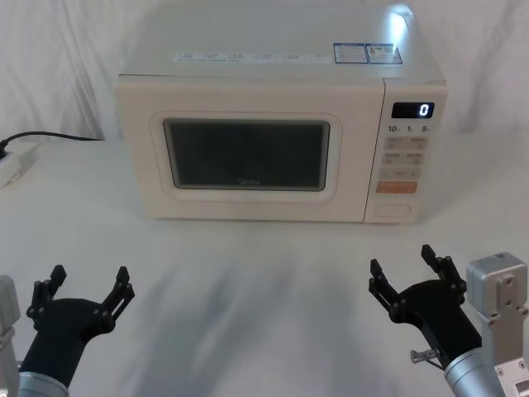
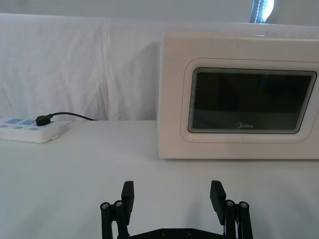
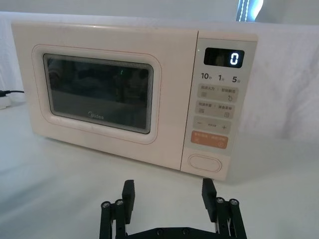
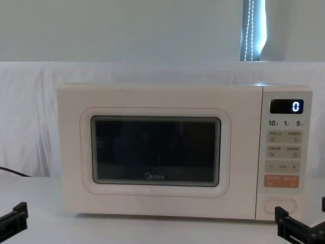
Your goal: Press the button to open the microwave door with one hand; close the microwave door with the other hand.
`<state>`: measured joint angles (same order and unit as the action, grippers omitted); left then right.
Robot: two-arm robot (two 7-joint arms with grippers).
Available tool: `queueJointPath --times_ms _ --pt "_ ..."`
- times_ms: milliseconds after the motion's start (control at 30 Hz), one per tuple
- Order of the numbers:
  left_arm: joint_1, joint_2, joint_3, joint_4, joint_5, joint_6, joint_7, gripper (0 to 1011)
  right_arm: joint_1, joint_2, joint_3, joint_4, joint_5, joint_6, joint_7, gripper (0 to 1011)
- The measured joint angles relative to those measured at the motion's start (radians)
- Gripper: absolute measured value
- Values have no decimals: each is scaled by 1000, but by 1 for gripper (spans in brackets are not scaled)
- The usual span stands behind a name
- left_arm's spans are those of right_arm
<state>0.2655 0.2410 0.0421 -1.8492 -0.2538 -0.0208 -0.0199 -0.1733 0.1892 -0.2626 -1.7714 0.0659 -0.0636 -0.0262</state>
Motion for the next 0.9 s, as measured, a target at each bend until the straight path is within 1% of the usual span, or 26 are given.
queueJointPath --times_ms 33,100,167,333,433,500,533,567,600,633,700,800,900 --pt "0 0 0 0 0 0 0 1001 0 0 0 0 0 0 0 866" --pt "0 0 0 0 0 0 0 1001 0 0 0 0 0 0 0 793" --pt "0 0 0 0 0 0 0 1001 0 0 0 0 0 0 0 759" --pt "0 0 0 0 0 0 0 1001 0 0 0 0 0 0 0 607" --pt "0 0 0 0 0 0 0 1001 0 0 0 0 0 0 0 492" --pt "0 0 0 0 0 0 0 1001 0 0 0 0 0 0 0 434" --pt "0 0 0 0 0 0 0 1001 0 0 0 0 0 0 0 434" --pt "0 0 0 0 0 0 0 1001 0 0 0 0 0 0 0 367" --pt "0 0 0 0 0 0 0 1001 0 0 0 0 0 0 0 352" --pt "0 0 0 0 0 0 0 1001 0 0 0 0 0 0 0 308" --pt "0 0 0 0 0 0 0 1001 0 0 0 0 0 0 0 270" --pt "0 0 0 0 0 0 0 1001 0 0 0 0 0 0 0 159" --pt "0 0 0 0 0 0 0 1001 0 0 0 0 0 0 0 84"
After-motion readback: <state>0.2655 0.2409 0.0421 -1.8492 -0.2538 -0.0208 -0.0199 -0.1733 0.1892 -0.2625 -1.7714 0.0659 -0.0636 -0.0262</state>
